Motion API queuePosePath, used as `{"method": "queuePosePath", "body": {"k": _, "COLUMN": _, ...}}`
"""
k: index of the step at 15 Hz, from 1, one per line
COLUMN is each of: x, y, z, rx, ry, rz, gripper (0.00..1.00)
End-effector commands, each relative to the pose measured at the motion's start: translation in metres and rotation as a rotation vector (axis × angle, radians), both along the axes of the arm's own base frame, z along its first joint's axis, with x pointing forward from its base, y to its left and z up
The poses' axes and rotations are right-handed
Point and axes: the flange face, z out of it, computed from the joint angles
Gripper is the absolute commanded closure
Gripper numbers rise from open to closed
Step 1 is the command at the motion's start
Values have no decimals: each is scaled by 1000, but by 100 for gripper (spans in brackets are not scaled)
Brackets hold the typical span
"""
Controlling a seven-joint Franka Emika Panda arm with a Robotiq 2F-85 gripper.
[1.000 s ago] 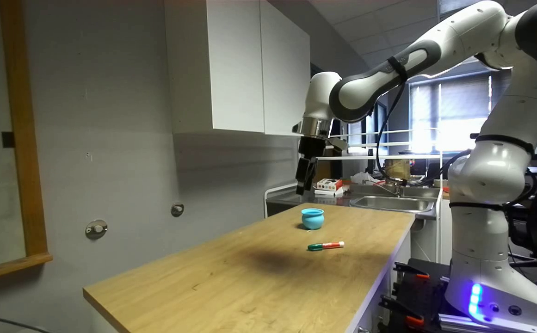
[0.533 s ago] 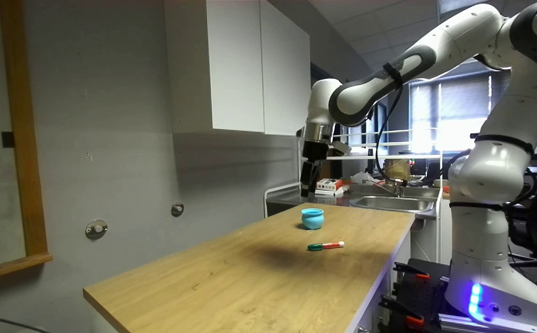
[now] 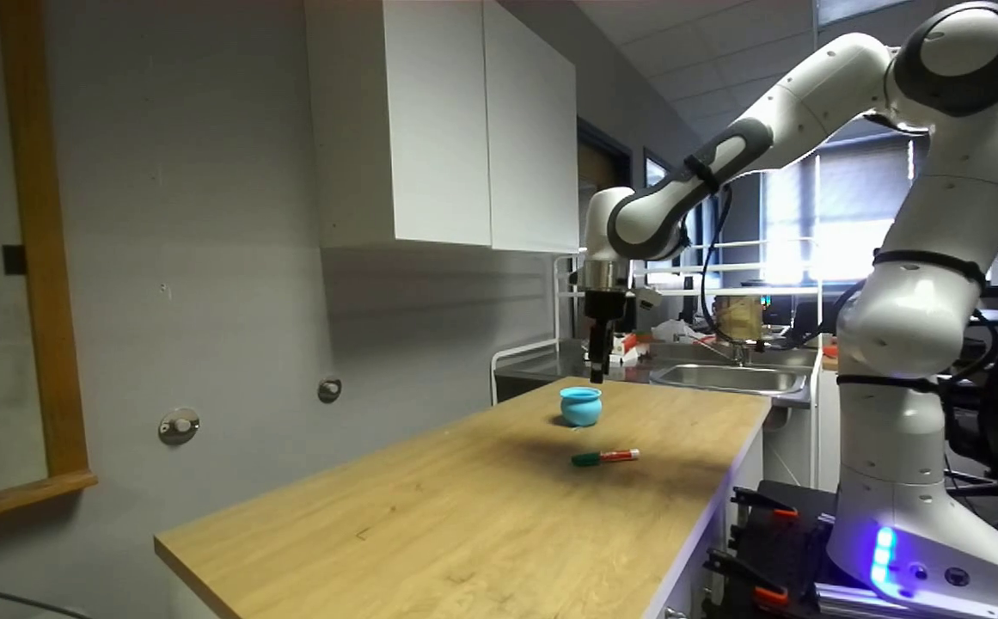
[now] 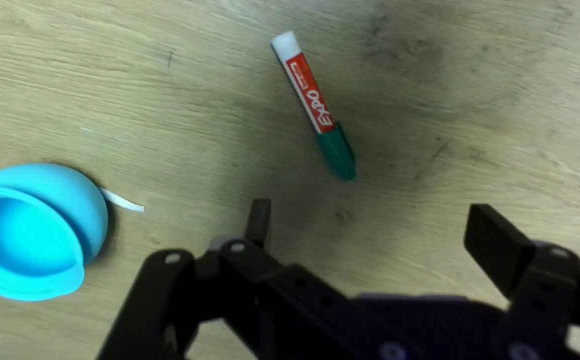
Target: Put the marker in the blue vase
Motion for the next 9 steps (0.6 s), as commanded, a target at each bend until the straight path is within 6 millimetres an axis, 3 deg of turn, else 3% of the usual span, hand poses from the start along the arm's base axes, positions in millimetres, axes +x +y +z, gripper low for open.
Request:
{"method": "queuePosePath", "body": {"k": 1, "x": 8, "y": -27, "z": -29, "rx": 5, "ry": 75, "rz": 92, "gripper": 0}}
{"method": "queuePosePath", "body": {"k": 9, "x": 23, "y": -43, "z": -99, "rx": -26, "ry": 222, "rz": 213, "gripper": 0}}
